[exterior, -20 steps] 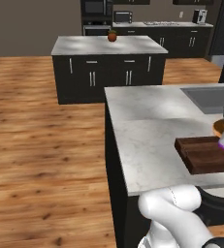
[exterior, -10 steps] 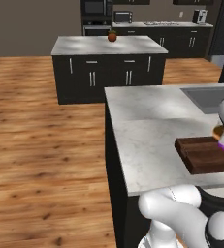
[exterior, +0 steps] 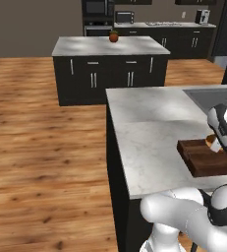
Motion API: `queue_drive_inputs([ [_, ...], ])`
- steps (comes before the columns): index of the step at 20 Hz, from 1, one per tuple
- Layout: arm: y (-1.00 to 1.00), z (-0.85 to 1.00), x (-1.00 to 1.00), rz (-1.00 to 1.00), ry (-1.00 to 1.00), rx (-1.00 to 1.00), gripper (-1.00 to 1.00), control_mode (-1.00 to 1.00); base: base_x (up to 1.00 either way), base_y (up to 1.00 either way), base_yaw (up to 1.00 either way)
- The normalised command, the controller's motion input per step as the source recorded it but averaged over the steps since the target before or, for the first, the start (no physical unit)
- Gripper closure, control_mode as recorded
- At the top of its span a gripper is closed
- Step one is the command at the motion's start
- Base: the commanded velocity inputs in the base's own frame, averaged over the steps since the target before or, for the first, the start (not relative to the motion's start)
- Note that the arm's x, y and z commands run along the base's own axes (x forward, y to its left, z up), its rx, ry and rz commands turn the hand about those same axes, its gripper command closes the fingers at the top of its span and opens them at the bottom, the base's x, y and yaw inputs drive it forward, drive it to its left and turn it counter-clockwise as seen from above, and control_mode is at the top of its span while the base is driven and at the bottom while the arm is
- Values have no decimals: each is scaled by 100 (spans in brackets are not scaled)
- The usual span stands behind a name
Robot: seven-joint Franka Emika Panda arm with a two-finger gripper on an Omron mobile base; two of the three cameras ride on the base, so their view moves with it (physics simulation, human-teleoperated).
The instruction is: Take the donuts from the fridge and place them on the empty tray on the dining counter.
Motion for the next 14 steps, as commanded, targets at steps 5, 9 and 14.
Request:
queue_drive_inputs([
  [5,0,-51,43,0,0,0,100,-100,0,0,0],
  [9,-7,-44,44,0,2,0,100,-100,0,0,0],
  [14,-52,-31,43,0,4,1,100,-100,0,0,0],
])
